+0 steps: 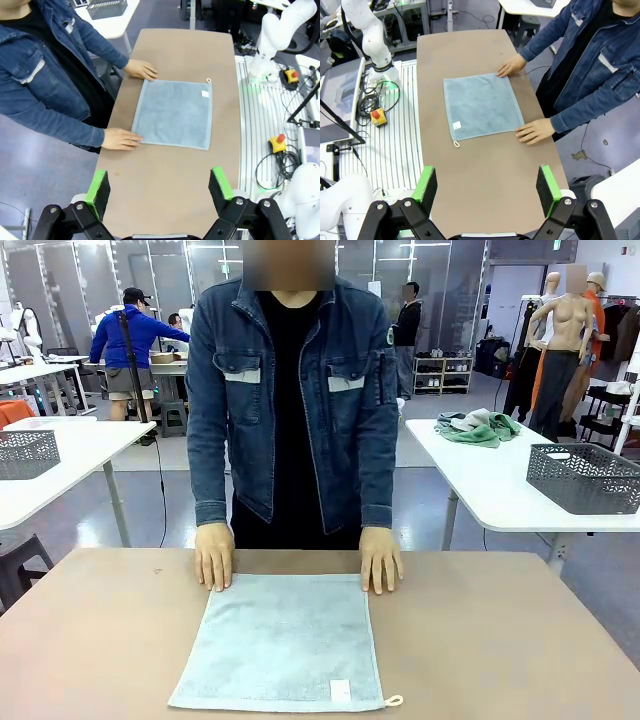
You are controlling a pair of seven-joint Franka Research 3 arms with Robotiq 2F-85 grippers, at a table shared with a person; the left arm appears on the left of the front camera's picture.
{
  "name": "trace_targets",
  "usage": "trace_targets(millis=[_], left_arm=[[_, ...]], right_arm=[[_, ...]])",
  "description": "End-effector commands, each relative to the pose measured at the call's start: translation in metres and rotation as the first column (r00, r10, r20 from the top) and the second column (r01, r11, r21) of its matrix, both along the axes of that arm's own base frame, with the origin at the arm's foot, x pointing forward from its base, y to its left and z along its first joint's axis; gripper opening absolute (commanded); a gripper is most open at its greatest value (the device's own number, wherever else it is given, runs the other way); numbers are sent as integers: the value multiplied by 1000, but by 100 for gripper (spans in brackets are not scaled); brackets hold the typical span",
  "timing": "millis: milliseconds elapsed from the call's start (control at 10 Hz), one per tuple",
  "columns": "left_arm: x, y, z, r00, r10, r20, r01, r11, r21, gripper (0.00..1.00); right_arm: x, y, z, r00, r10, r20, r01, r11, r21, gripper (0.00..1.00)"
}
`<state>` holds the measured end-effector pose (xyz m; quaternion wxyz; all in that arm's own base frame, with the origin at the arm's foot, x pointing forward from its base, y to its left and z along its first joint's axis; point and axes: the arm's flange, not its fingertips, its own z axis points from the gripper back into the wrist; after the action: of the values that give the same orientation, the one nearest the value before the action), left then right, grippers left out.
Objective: Fold the towels and place them in the basket.
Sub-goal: When a person lays out a Towel with hook on the table, fold it in half twice.
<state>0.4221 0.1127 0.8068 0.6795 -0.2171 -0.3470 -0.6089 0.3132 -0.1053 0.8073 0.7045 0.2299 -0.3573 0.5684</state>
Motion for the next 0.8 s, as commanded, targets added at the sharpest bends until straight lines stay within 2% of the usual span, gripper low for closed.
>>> trace_targets(millis=[0, 700], left_arm=[[-1, -1, 1, 1000, 0, 2, 0, 1000, 0, 100], [-1, -1, 1, 1000, 0, 2, 0, 1000, 0, 100]], right_arm=[[0, 1, 1, 1000, -4, 5, 4, 1000, 2, 100], [0, 1, 1, 1000, -4, 5, 4, 1000, 2, 100]])
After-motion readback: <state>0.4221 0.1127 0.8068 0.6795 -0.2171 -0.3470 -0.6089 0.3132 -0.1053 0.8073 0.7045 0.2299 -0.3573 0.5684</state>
